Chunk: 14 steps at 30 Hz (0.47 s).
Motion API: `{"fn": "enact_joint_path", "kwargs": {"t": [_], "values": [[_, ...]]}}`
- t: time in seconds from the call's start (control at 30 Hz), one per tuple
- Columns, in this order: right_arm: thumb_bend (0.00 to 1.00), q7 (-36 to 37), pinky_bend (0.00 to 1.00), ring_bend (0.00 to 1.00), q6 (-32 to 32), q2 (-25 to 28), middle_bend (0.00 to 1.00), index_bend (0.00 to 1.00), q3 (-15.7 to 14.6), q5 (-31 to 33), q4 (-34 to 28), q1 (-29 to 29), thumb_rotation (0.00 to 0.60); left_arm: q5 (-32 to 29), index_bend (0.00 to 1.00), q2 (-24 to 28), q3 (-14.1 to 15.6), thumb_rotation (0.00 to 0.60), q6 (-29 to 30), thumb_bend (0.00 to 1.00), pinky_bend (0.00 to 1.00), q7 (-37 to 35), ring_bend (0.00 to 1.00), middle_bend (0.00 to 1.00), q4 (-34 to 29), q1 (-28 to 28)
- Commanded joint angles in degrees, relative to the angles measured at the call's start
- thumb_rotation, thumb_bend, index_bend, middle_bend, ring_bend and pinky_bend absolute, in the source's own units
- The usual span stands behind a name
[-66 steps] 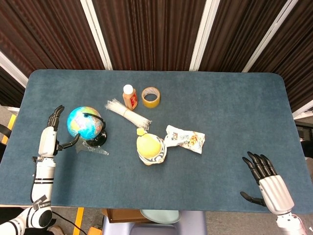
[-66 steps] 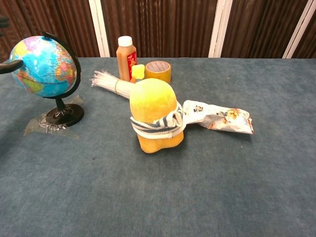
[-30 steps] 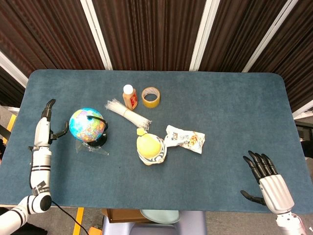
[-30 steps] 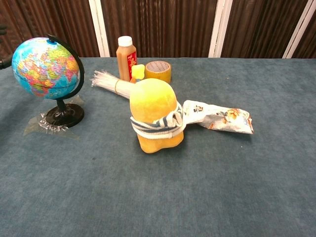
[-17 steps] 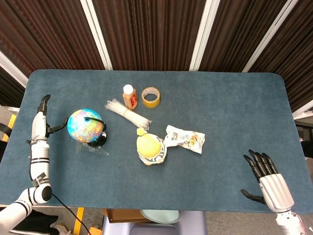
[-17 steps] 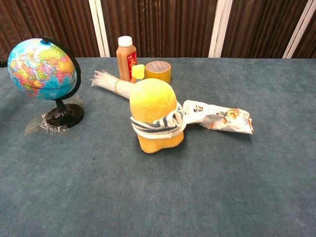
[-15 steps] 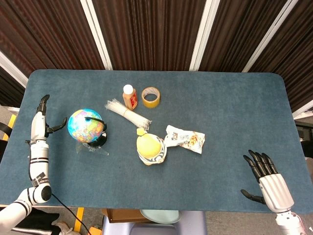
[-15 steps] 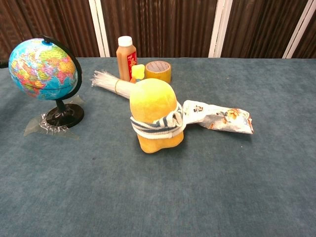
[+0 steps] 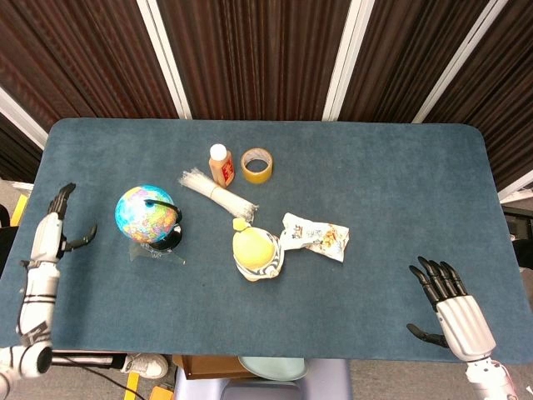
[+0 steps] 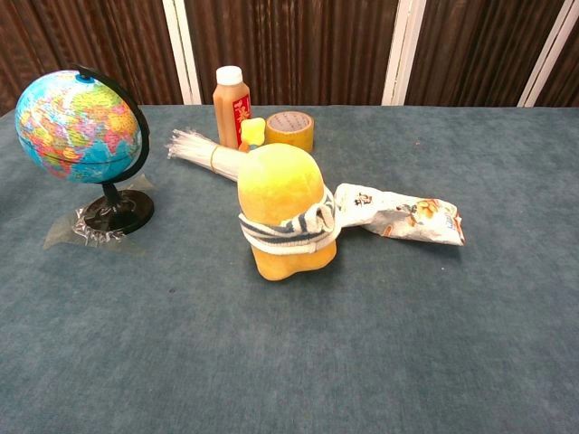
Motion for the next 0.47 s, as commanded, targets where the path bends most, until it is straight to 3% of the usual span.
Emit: {"fn": "enact_joint_path", "kwargs": {"t": [0.03, 0.1, 0.23, 0.33, 0.47], "values": [[0.12, -0.39, 0.0, 0.0, -0.84, -0.21, 0.0, 0.0, -0.12, 0.24, -0.1, 0.34, 0.6, 10.26, 0.0, 9.81, 9.54, 0.6, 6.71, 0.39, 0.0, 3.93, 0.0, 0.0, -12.38, 6.27], [0.12, -0.52, 0.0, 0.0, -1.41, -0.29, 0.0, 0.0, -0.21, 0.24, -0.2, 0.61, 0.6, 13.4, 0.0, 12.0, 12.06, 0.6, 11.38, 0.39, 0.0, 11.99, 0.0, 0.0, -16.21, 8.94], [0.12, -0.82, 0.0, 0.0, -1.91, -0.27, 0.0, 0.0, -0.29, 0.03, -0.15, 0.97, 0.6, 17.05, 0.0, 11.74, 13.2, 0.6, 19.25, 0.39, 0.0, 29.28, 0.0, 0.0, -19.11, 12.44], [0.12, -0.48, 0.0, 0.0, -1.72, -0.16, 0.0, 0.0, -0.12, 0.22, -0.39, 1.01, 0.6, 18.37, 0.0, 10.93, 13.2, 0.6, 21.28, 0.39, 0.0, 34.93, 0.0, 0.0, -19.03, 13.09], [0.12, -0.73, 0.0, 0.0, -2.04, -0.7, 0.0, 0.0, 0.04, 0.44, -0.09, 1.23, 0.6, 17.97, 0.0, 11.22, 12.9, 0.6, 21.66, 0.39, 0.0, 35.72, 0.0, 0.0, -19.61, 13.37]]}}
